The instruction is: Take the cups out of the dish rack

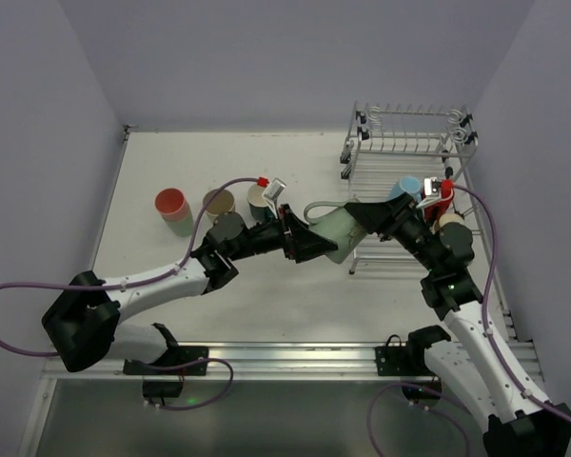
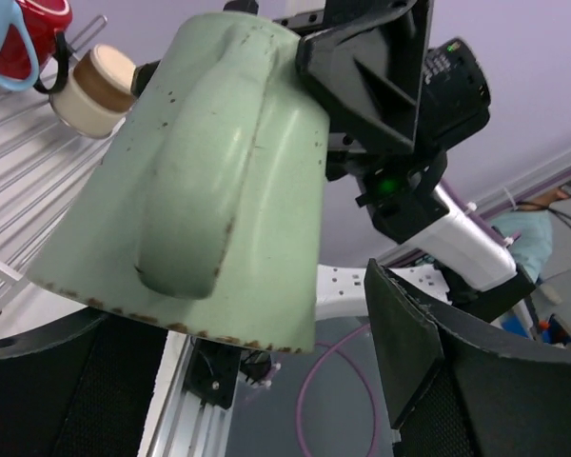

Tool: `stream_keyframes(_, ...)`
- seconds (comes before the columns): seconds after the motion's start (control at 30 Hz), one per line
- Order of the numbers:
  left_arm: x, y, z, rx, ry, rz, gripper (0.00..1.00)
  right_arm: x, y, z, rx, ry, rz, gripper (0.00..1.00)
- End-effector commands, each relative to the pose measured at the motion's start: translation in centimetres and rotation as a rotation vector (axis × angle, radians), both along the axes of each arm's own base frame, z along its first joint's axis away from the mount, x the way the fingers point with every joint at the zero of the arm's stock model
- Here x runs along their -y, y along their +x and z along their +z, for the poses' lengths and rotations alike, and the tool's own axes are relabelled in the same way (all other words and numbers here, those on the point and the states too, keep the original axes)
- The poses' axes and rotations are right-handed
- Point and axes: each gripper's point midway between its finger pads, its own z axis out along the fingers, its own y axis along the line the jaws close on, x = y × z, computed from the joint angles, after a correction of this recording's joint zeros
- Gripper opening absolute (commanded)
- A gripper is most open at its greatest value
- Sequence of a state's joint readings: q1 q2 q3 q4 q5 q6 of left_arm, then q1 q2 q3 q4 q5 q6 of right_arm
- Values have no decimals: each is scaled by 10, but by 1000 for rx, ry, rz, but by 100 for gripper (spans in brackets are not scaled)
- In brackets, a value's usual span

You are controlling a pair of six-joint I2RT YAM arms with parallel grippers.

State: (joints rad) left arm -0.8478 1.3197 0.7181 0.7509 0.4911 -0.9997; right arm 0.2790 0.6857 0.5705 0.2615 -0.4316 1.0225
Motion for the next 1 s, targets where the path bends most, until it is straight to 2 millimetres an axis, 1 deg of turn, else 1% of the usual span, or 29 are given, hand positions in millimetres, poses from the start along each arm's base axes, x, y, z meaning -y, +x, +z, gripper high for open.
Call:
stream_keyframes(0.0, -7, 4, 38, 27, -149, 70, 81, -2, -1, 38, 112, 106, -7, 8)
stream_keyframes(0.03, -8, 4, 44, 38, -171, 78, 80, -5, -1, 35, 106, 104, 0, 9)
stream_keyframes(0.1, -9, 6, 54, 54, -201, 104, 72, -14, -4, 29, 96, 102, 23, 9)
stream_keyframes(0.13, -9, 7, 58, 69, -208, 114, 69, -15, -2, 23, 86, 97, 10, 10)
stream_keyframes(0.17, -9, 10, 61, 73, -215, 131, 60, -17, -2, 20, 82, 95, 9, 11)
stream_keyframes(0.2, -8, 10, 63, 80, -218, 137, 52, -21, -5, 18, 80, 96, 20, 15)
stream_keyframes(0.23, -9, 11, 63, 89, -216, 145, 43, -21, -5, 12, 71, 97, 14, 16)
stream_keyframes(0.27, -11, 13, 66, 93, -222, 164, 23, -23, -6, 10, 68, 97, 15, 18)
stream_keyframes(0.3, -12, 14, 67, 100, -222, 174, 15, -25, -8, 6, 63, 90, 20, 21)
stream_keyframes(0.33, -12, 17, 60, 102, -187, 190, 7, -24, -7, 2, 57, 80, 10, 32)
stream_keyframes(0.37, -15, 20, 66, 114, -184, 216, 0, -24, -7, -4, 43, 69, 7, 40)
stream_keyframes(0.4, -15, 21, 67, 121, -167, 228, 0, -23, -7, -6, 43, 65, 0, 51)
stream_keyframes(0.43, -15, 25, 57, 134, -110, 245, 0, -21, -7, -11, 43, 50, -8, 71)
stream_keyframes(0.47, -17, 27, 68, 153, -106, 266, 0, -17, -8, -9, 54, 46, -28, 80)
stream_keyframes(0.5, -18, 31, 68, 164, -72, 286, 0, -15, -7, -19, 20, 15, -41, 90)
stream_keyframes(0.53, -18, 37, 51, 174, 39, 306, 0, -12, -7, -19, 33, -20, -58, 99)
stream_keyframes(0.57, -19, 44, 68, 205, 52, 338, 0, -8, -8, -19, 39, -39, -77, 99)
stream_keyframes(0.6, -20, 49, 69, 217, 103, 359, 0, -5, -8, -31, -4, -76, -91, 99)
stream_keyframes(0.63, -23, 55, 50, 226, 225, 371, 0, -2, -9, -35, 0, -105, -104, 99)
stream_keyframes(0.67, -26, 62, 68, 251, 233, 409, 0, 2, -14, -40, -6, -124, -110, 99)
stream_keyframes(0.7, -28, 67, 68, 260, 273, 431, 0, 5, -15, -44, -7, -136, -121, 99)
stream_keyframes(0.73, -31, 73, 65, 274, 347, 445, 0, 8, -16, -52, -19, -158, -130, 99)
stream_keyframes(0.8, -38, 84, 57, 269, 432, 498, 0, 13, -22, -60, -34, -185, -138, 99)
stream_keyframes(0.83, -40, 87, 48, 272, 492, 499, 0, 15, -25, -69, -48, -209, -138, 99)
stream_keyframes(0.87, -38, 97, 50, 276, 518, 526, 0, 17, -28, -75, -64, -227, -139, 99)
stream_keyframes(0.9, -37, 102, 47, 277, 545, 534, 0, 20, -32, -74, -46, -234, -142, 99)
stream_keyframes(0.93, -36, 105, 53, 287, 569, 535, 0, 23, -33, -74, -45, -244, -152, 99)
stream_keyframes(0.97, -30, 116, 35, 272, 630, 538, 0, 26, -36, -78, -56, -265, -156, 99)
